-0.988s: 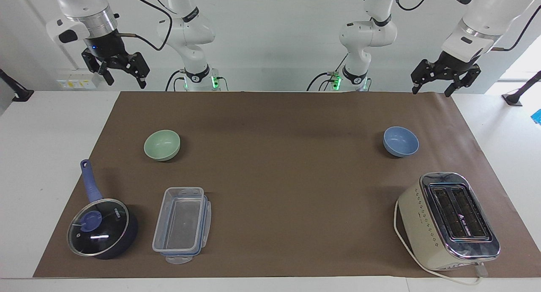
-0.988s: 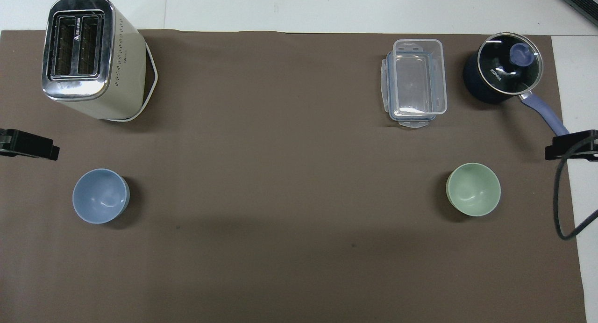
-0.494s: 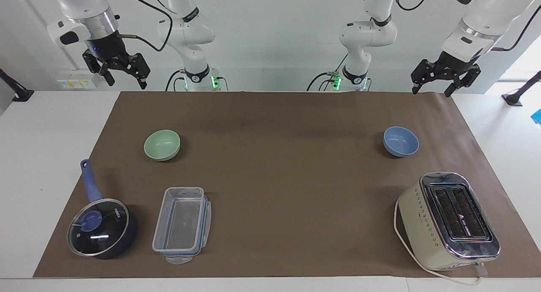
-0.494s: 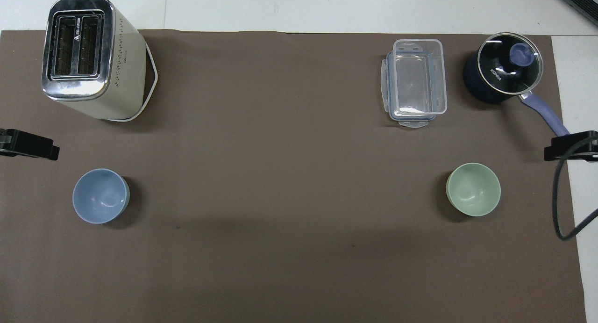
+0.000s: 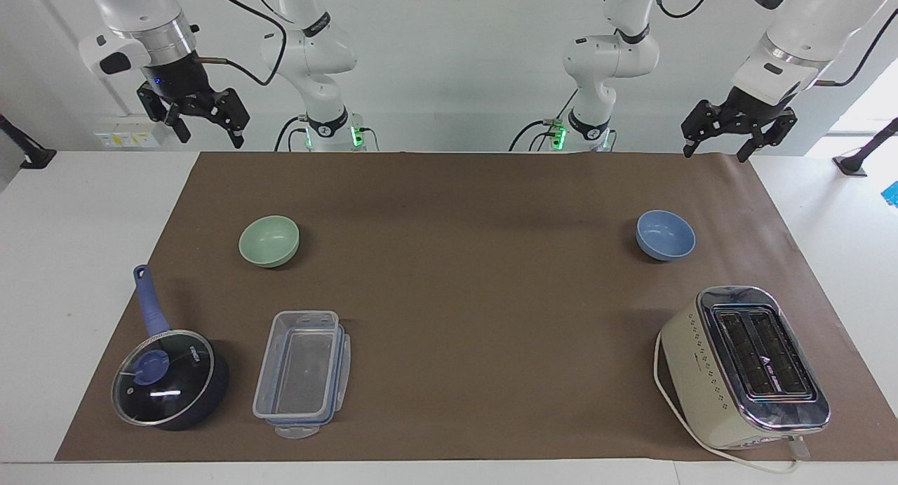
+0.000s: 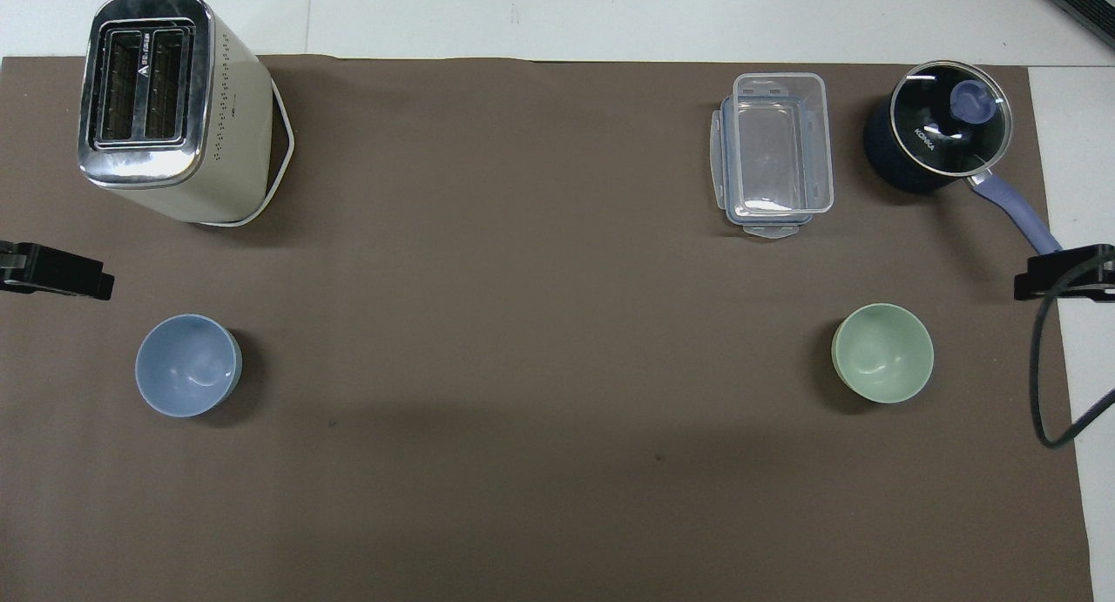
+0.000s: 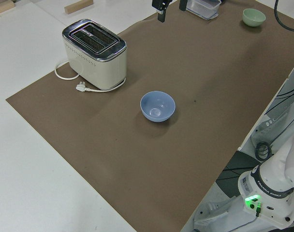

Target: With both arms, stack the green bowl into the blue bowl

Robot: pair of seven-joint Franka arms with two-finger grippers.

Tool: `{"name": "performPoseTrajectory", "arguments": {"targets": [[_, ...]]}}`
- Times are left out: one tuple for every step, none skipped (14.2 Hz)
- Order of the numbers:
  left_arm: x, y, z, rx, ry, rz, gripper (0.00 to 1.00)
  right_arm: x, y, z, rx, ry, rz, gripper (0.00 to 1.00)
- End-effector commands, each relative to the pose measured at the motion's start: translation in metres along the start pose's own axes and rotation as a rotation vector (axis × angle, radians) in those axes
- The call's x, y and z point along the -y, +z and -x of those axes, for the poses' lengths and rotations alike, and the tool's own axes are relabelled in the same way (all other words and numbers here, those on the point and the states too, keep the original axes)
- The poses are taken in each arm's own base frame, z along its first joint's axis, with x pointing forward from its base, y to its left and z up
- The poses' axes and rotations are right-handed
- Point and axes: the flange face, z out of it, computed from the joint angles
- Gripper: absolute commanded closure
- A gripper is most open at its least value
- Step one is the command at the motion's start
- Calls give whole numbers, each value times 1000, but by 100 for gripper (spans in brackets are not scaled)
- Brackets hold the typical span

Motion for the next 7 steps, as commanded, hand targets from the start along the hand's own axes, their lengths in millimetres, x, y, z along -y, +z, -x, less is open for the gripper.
{"name": "performPoseTrajectory", "arguments": {"targets": [[20,30,21,-29,-30,-11,0,-3,1,6,-17,-20,0,0],[28,39,27,-25,-17,-9,0,-3,1,6,-17,-20,0,0],[42,55,30,-12,-6,-7,0,-4,1,6,-17,-19,0,0],[54,71,32,-9,-1,-5,0,-4,1,6,-17,-20,0,0],[62,87,34,-16,-7,-4,0,-4,1,6,-17,-19,0,0],[79,102,35,-35,-40,-2,0,-4,4,6,-9,-20,0,0],[89,114,37,-54,-41,7,0,-8,12,7,8,-19,1,0]]}}
